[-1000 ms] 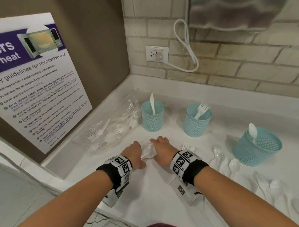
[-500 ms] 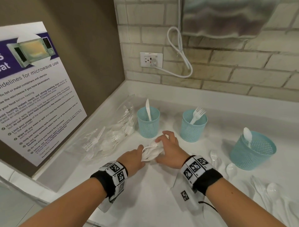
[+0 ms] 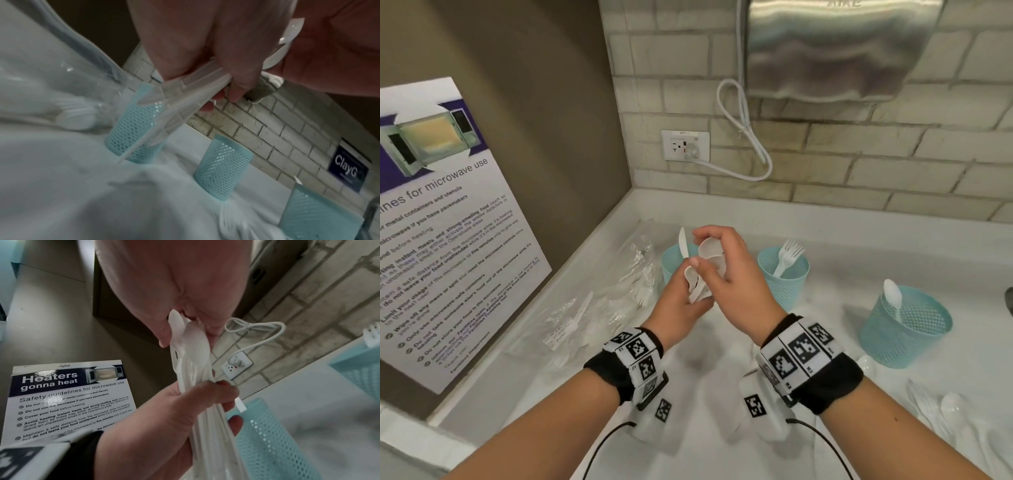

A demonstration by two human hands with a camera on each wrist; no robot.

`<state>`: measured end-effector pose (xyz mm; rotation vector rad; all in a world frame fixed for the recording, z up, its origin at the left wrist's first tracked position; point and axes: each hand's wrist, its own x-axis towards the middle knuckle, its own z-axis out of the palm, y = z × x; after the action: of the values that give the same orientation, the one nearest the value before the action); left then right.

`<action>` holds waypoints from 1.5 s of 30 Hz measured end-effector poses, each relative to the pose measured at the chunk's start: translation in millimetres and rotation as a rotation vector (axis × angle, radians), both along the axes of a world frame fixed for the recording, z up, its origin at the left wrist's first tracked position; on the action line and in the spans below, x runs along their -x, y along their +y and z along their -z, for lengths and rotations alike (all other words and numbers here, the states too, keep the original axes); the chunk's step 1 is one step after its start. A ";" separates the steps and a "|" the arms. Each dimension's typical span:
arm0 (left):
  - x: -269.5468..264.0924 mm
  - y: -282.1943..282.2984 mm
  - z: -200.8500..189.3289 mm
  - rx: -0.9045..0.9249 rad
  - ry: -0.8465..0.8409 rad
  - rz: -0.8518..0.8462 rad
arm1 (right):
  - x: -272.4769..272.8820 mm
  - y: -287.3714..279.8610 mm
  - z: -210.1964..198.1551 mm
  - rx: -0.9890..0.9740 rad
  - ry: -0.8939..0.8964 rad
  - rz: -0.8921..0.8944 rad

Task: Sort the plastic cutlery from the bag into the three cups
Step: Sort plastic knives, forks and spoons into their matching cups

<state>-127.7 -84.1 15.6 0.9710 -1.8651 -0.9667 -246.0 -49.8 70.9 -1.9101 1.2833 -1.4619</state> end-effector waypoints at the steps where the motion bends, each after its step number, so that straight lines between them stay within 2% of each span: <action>1: 1.6 1.2 0.3 -0.033 0.020 -0.019 | -2.3 -0.4 1.4 -0.029 -0.019 -0.023; 4: 4.1 4.6 9.6 -0.152 0.021 -0.049 | -7.8 -2.5 17.2 -0.205 -0.043 -0.074; 7: 1.6 3.9 25.7 -0.238 -0.029 -0.030 | -9.4 -0.2 34.6 -0.313 -0.033 -0.045; 11: -0.9 -2.1 47.3 -0.308 -0.036 0.004 | -5.3 6.3 44.2 -0.459 -0.231 -0.104; 16: 2.0 -5.1 43.6 -0.343 0.028 0.070 | -1.7 9.9 36.6 -0.543 -0.366 -0.120; 19: -1.6 -9.5 48.6 -0.395 0.061 0.078 | -4.9 9.2 31.4 -0.503 -0.389 -0.050; 23: -9.0 -9.1 54.2 -0.424 0.035 0.120 | -7.9 2.2 41.8 -0.437 -0.204 0.056; 27: -15.1 -7.5 47.6 -0.435 0.077 0.169 | -9.7 -0.9 48.1 -0.413 -0.285 0.085; 35: -23.3 -6.7 31.2 -0.368 0.129 0.137 | -10.9 -12.6 37.6 -0.336 -0.318 0.205; 40: -22.0 -6.5 19.9 -0.379 0.264 0.127 | -9.9 -15.4 33.9 -0.304 -0.366 0.237; 45: -22.2 -5.1 12.0 -0.388 0.295 0.129 | -17.0 -13.0 34.9 -0.350 -0.390 0.181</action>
<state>-105.5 -89.2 3.6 0.8766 -1.5369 -1.5027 -229.0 -62.7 36.0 -1.2425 1.4326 -1.4850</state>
